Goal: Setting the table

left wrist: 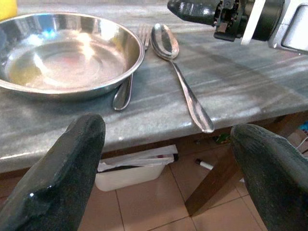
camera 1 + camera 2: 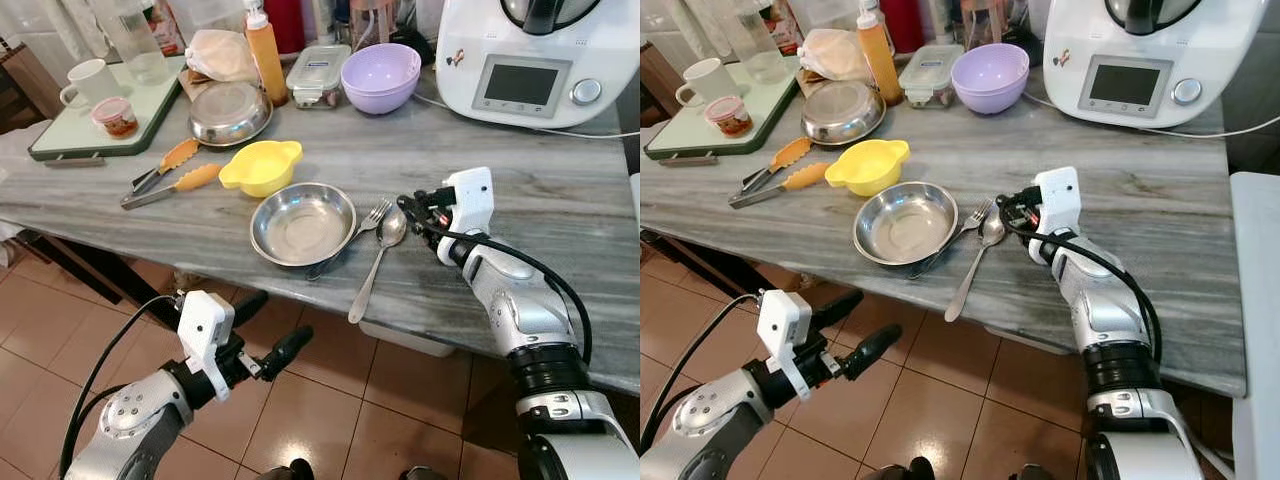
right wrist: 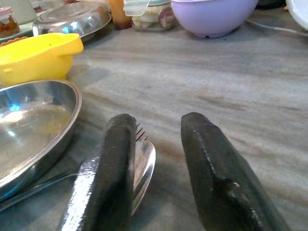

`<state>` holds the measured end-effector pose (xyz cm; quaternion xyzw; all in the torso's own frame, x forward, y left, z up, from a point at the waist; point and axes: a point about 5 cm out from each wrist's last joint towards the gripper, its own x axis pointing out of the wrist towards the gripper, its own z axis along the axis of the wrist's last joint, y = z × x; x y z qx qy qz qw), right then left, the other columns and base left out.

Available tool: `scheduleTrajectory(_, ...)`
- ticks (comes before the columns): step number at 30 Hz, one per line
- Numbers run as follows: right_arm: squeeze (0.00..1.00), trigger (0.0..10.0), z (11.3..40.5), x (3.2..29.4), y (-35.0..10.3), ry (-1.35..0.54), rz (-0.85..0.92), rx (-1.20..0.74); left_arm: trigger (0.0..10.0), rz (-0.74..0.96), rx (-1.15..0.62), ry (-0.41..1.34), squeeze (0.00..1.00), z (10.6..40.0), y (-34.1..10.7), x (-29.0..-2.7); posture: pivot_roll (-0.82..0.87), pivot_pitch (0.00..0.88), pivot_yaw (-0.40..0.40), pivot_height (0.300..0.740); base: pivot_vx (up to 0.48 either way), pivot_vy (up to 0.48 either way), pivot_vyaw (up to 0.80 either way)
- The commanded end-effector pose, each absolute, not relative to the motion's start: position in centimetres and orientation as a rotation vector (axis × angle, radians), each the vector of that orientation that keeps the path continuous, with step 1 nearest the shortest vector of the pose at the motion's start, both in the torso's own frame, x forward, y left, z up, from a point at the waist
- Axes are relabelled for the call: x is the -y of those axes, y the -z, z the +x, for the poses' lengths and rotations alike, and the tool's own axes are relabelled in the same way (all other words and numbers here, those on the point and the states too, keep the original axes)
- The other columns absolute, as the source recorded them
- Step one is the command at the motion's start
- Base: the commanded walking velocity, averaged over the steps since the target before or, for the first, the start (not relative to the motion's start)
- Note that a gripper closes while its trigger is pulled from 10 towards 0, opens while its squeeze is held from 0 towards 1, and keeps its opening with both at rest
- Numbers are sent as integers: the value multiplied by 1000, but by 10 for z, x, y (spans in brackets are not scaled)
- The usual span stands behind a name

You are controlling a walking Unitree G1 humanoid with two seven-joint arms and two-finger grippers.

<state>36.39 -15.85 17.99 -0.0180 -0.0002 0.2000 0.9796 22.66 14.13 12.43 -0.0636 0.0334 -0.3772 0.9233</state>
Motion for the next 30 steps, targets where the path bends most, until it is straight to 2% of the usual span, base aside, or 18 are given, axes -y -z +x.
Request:
scheduleTrajectory(1, 1000, 10000, 361, 152, -181, -421, -55, 14, 10000, -120, -83, 756, 0, 227, -121, -145, -136, 159, 158, 740, 0, 0, 0)
scheduleTrajectory(6, 1000, 10000, 356, 147, -187, -422, -53, 47, 10000, -117, -81, 752, 0, 227, -121, -146, -133, 155, 154, 740, 0, 0, 0)
scheduleTrajectory(17, 1000, 10000, 318, 98, -163, -598, -9, -21, 10000, -118, -82, 739, 0, 226, -120, -148, -129, 157, 152, 740, 0, 0, 0)
scheduleTrajectory(30, 1000, 10000, 299, 62, -156, -771, 19, -89, 10000, -115, -87, 742, 0, 226, -120, -147, -126, 160, 154, 740, 0, 0, 0)
